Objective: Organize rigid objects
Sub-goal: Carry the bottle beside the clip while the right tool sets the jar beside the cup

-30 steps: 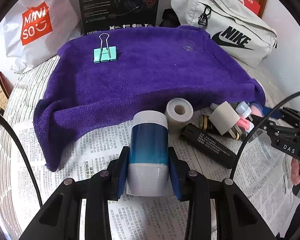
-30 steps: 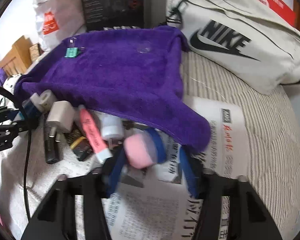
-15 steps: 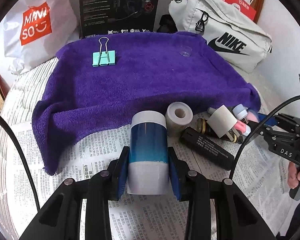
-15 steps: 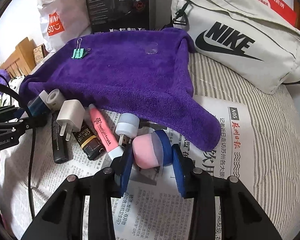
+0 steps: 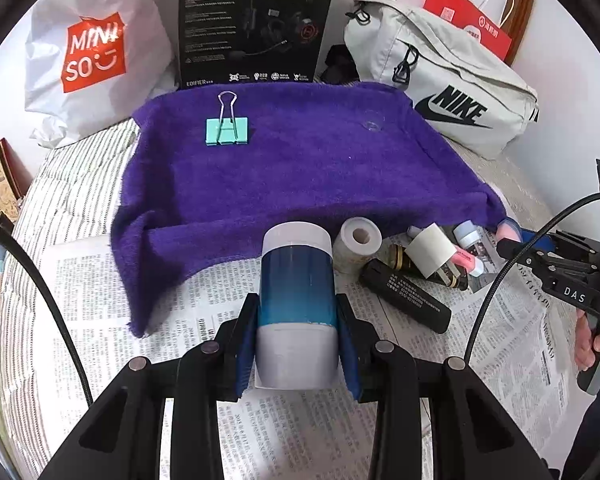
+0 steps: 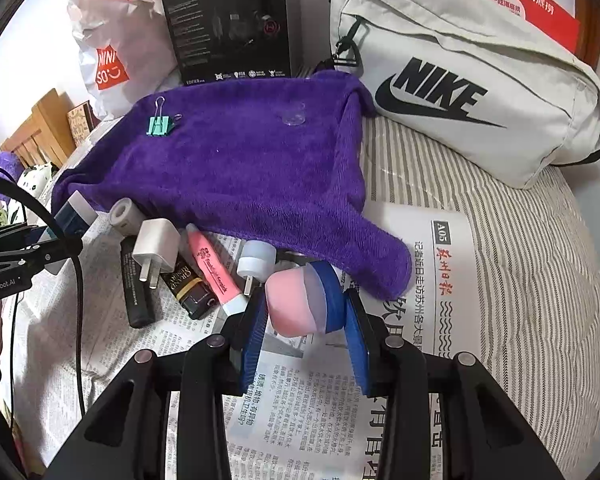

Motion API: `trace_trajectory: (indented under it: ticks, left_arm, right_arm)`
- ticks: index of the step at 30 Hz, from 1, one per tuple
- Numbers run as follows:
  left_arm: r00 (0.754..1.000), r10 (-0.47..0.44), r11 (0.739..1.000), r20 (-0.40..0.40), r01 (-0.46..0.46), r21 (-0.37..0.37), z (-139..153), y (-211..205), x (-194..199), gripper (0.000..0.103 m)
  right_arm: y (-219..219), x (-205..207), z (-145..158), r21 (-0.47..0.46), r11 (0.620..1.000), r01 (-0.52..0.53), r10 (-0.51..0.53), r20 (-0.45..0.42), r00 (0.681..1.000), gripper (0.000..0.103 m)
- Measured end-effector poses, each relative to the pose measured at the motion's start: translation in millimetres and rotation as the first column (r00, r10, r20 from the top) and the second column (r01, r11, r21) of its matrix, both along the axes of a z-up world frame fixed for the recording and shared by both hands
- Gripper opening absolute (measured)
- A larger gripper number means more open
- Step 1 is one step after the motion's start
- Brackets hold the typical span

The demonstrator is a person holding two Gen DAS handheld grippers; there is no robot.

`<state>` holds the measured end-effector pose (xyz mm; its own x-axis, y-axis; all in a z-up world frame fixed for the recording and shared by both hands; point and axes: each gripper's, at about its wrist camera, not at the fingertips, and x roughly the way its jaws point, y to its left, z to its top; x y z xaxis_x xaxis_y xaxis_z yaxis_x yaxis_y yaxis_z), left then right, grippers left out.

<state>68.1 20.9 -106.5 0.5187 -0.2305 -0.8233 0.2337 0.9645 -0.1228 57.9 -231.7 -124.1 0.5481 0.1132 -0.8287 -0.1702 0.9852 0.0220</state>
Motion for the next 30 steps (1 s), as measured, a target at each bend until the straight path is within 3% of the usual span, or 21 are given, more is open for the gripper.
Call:
trace_trajectory:
  ticks: [14,30]
  left_arm:
    - [0.999,0.030,1.000,0.025,-0.030,0.001,19.4,16.4,2.5,0.034]
    - [0.998,0.053,0.998,0.040,-0.052,-0.026,30.5,24.7,33.4,0.034]
  right_arm:
    - [1.6,8.5,17.2,0.047,0.999,-0.022,0.021,0.030,0.999,0.038]
    - [2.5,36.3,28.7,0.046,0.999,-0.019,0.016,0.058,0.998,0.038]
